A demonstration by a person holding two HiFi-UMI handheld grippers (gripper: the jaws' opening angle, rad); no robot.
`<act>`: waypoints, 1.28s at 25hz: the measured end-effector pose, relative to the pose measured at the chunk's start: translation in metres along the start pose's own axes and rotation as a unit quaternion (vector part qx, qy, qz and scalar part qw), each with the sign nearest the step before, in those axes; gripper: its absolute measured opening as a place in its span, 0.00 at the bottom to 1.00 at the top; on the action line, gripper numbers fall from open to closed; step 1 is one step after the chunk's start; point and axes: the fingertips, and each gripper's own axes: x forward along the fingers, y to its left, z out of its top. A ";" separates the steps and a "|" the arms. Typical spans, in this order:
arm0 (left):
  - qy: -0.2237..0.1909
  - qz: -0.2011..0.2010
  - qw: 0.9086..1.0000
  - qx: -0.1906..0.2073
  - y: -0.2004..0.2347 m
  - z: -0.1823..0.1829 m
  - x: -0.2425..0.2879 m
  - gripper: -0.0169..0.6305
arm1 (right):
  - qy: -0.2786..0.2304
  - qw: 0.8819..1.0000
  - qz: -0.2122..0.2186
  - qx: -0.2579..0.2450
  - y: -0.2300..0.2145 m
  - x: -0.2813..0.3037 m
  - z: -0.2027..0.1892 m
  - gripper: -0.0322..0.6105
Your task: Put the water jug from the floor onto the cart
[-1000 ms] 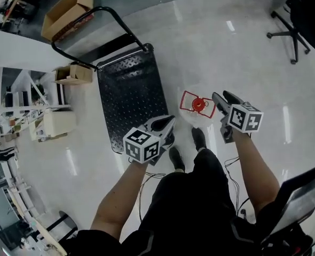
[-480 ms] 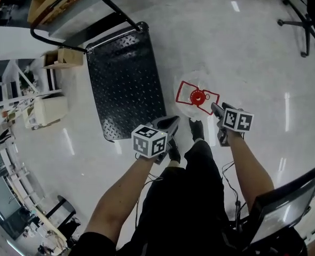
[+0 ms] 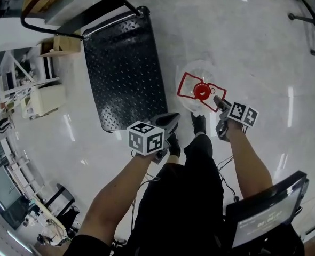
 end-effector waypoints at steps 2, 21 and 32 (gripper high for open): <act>-0.009 -0.013 1.000 -0.006 -0.003 -0.004 -0.002 0.02 | 0.000 1.000 0.012 -0.003 0.001 0.006 0.001 0.38; -0.081 -0.005 0.995 -0.054 -0.030 -0.008 -0.069 0.02 | 0.044 0.997 0.017 -0.064 0.052 0.000 -0.009 0.14; -0.207 0.051 0.973 -0.087 -0.022 -0.001 -0.173 0.02 | 0.073 0.983 0.072 -0.152 0.173 -0.041 -0.016 0.14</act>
